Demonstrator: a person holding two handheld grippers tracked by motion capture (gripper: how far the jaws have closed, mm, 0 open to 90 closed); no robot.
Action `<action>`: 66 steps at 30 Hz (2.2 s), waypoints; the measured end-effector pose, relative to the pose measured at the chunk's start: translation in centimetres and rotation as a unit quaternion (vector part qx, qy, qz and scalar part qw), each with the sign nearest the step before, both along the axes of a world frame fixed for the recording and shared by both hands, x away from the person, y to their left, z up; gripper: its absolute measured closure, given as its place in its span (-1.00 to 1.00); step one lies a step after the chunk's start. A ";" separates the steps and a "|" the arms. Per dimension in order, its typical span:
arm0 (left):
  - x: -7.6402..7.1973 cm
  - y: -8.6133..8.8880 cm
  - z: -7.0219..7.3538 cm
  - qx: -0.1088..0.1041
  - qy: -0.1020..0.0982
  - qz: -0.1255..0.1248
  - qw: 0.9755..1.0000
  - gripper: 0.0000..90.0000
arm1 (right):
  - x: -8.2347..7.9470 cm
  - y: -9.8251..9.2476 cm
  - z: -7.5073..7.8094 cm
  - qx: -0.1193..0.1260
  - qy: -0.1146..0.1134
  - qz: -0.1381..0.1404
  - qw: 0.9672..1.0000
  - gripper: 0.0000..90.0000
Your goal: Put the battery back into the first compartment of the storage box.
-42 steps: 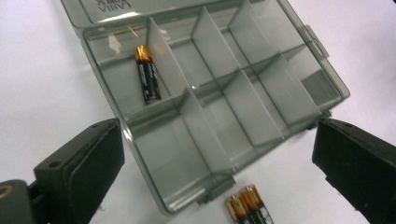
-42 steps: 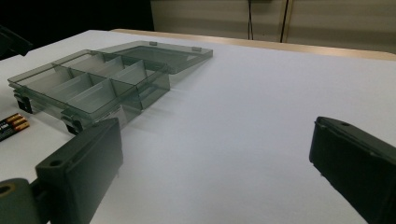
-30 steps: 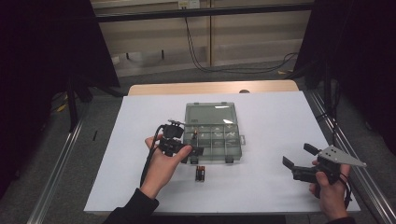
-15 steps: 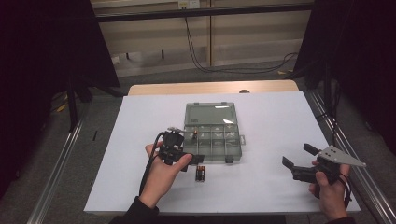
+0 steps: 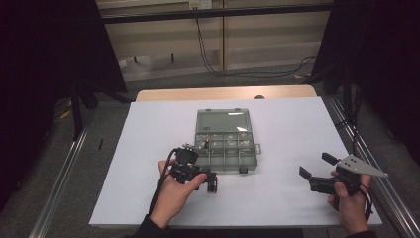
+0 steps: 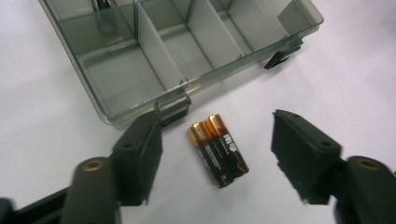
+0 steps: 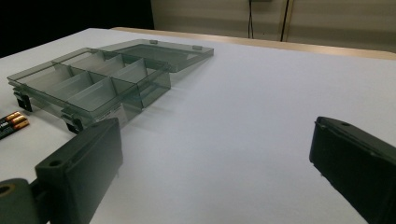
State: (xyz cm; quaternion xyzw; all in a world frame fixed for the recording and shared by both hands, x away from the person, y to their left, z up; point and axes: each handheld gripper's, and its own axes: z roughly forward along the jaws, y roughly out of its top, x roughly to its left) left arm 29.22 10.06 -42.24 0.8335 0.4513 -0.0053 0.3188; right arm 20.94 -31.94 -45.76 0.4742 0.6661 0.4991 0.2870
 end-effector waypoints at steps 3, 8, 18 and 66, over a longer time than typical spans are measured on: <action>-0.1 -0.1 -0.5 0.006 0.006 -0.002 1.000 -0.07 | 0.0 0.0 0.0 0.001 0.001 0.001 1.000 -0.95; -0.1 -0.2 -1.0 0.011 0.011 -0.005 1.000 0.11 | 0.0 0.1 0.0 -0.002 0.001 0.003 1.000 -0.95; -0.2 -0.7 -1.8 0.025 0.018 0.000 1.000 0.27 | 0.1 0.1 -0.1 -0.003 0.003 0.003 1.000 -0.95; -0.4 -1.2 -3.3 0.084 -0.001 -0.007 0.996 0.71 | 0.2 0.1 -0.2 -0.004 0.006 -0.001 1.000 -0.96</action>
